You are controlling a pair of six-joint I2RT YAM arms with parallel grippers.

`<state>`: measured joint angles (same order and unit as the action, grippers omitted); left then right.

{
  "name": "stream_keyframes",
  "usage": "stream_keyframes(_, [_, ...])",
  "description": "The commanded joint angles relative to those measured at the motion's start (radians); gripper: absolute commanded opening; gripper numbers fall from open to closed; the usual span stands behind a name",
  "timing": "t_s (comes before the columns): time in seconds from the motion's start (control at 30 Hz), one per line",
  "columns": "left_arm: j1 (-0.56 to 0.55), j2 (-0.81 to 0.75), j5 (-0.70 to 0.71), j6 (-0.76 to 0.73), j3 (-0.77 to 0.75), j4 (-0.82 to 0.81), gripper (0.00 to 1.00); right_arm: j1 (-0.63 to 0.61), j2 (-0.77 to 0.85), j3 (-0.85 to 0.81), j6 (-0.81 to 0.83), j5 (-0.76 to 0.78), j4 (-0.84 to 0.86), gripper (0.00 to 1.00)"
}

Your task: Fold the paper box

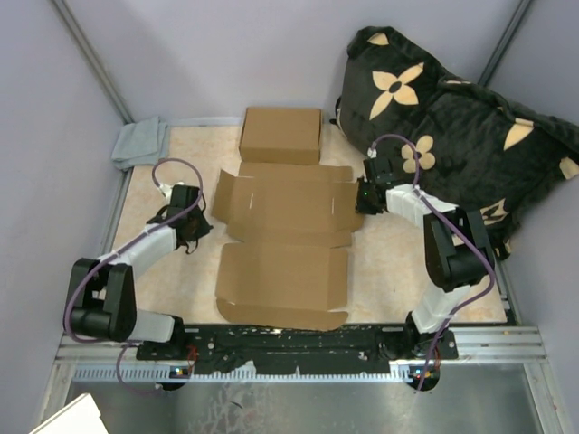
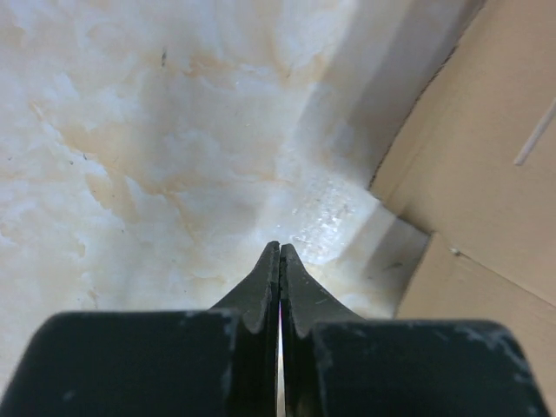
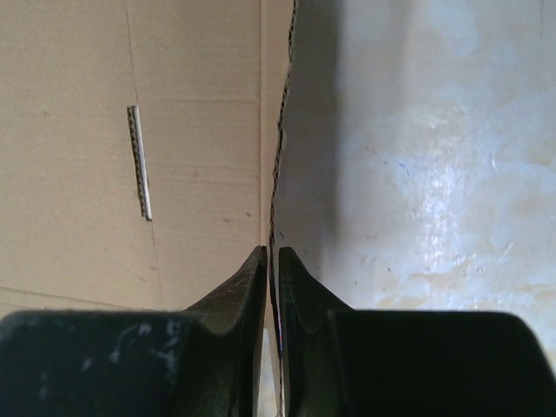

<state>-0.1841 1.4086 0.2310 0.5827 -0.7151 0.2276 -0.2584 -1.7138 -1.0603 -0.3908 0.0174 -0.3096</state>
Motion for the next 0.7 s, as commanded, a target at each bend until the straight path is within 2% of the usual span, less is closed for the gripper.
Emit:
stream_keyframes(0.0, [0.008,-0.087,-0.044,-0.001,0.008,0.004,0.0,0.008,-0.037,-0.07,0.064,-0.039,-0.009,0.12])
stream_keyframes(0.03, [0.009,-0.099,-0.046,-0.01,0.009,-0.012,0.06,0.008,-0.039,-0.073,0.068,-0.055,-0.009,0.12])
stream_keyframes(0.13, [0.009,-0.104,-0.043,-0.022,-0.014,-0.054,0.53,0.008,-0.033,-0.068,0.073,-0.081,-0.005,0.12])
stream_keyframes(0.17, [0.009,-0.095,-0.055,-0.024,-0.033,-0.061,0.58,0.008,-0.028,-0.064,0.073,-0.083,-0.004,0.13])
stream_keyframes(0.23, [0.009,-0.06,-0.086,-0.031,-0.073,-0.089,0.62,0.008,-0.018,-0.057,0.075,-0.093,-0.002,0.13])
stream_keyframes(0.43, [0.009,0.123,-0.147,-0.064,-0.24,-0.083,0.63,0.008,-0.001,-0.051,0.079,-0.112,-0.004,0.15])
stream_keyframes(0.53, [0.009,0.218,-0.176,-0.077,-0.304,-0.081,0.55,0.008,-0.003,-0.057,0.079,-0.118,-0.007,0.15])
stream_keyframes(0.67, [0.009,0.324,-0.169,-0.076,-0.38,0.014,0.47,0.008,-0.011,-0.071,0.087,-0.124,-0.022,0.16])
